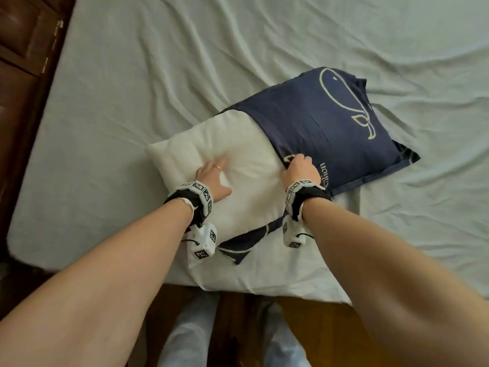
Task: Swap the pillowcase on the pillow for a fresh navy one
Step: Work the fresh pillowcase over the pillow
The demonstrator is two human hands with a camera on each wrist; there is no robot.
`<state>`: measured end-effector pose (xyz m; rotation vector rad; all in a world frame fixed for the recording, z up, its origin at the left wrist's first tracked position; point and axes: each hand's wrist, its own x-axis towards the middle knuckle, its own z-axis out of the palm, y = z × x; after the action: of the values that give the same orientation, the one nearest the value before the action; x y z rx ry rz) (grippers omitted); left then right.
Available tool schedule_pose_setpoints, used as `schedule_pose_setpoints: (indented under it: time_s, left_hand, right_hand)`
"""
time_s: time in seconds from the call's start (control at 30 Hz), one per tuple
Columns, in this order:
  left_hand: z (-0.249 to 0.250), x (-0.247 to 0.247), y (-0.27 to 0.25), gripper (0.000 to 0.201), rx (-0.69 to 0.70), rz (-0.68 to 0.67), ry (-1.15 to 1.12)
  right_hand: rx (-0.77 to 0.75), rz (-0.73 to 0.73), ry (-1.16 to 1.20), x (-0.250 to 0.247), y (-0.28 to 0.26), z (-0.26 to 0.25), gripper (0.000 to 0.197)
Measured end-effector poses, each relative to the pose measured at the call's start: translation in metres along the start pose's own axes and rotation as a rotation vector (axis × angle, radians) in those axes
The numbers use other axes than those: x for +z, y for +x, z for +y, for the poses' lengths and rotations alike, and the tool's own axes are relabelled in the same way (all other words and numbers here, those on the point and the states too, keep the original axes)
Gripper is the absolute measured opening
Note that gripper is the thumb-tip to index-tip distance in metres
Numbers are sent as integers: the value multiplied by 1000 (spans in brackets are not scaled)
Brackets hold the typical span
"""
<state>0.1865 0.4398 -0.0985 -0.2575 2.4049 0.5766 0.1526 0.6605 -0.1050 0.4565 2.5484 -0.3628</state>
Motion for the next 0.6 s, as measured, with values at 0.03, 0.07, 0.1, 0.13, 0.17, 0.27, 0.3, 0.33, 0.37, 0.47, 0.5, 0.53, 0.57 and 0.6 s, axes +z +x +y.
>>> schedule_pose_setpoints:
  time_s: [0.03,0.07,0.1,0.13,0.17,0.27,0.3,0.33,0.37,0.47,0.5,0.53,0.57,0.6]
  left_hand:
    - [-6,0,0,104,-46,89,-118]
    - [-13,-1,3,114,-142,194,-232]
    - [-18,-7,0,120,-268,292,-302]
    - [-29,-11,1,125,-429,302,-320]
    - [-35,-19,-6,124,-571,219,-292]
    - [-56,-22,-8,111,-736,-224,-518]
    - [-62,-17,-4,114,-724,-274,-647]
    - [-64,-11,-1,114,-695,-260,-744]
    - [-66,-4,5,111,-650,-270,-844]
    - [-47,-7,-4,86,-483,-325,-958]
    - [-44,-12,-10,84,-451,-339,-976]
    - [-50,-13,-10,85,-440,-349,-961]
    - [-59,-13,-9,90,-427,-337,-940]
    - [-70,-12,-5,97,-429,-318,-913]
  right_hand:
    - [-3,1,18,4,5,1,35]
    - [-5,-1,24,7,8,2,33]
    - [-12,14,27,9,11,2,31]
    - [-11,26,17,10,10,1,29]
    - [-15,33,12,10,8,-2,27]
    - [-20,13,32,7,-7,-18,17]
    - [-37,-2,57,6,-14,-26,11]
    - [-74,-34,76,7,-23,-37,9]
    - [-131,-81,88,10,-34,-50,9]
    - [-250,-228,105,29,-65,-81,13]
    - [-224,-257,107,32,-69,-83,14]
    - [-181,-272,98,32,-69,-82,13]
    - [-136,-277,75,31,-67,-77,11]
    - [-101,-268,44,30,-65,-72,13]
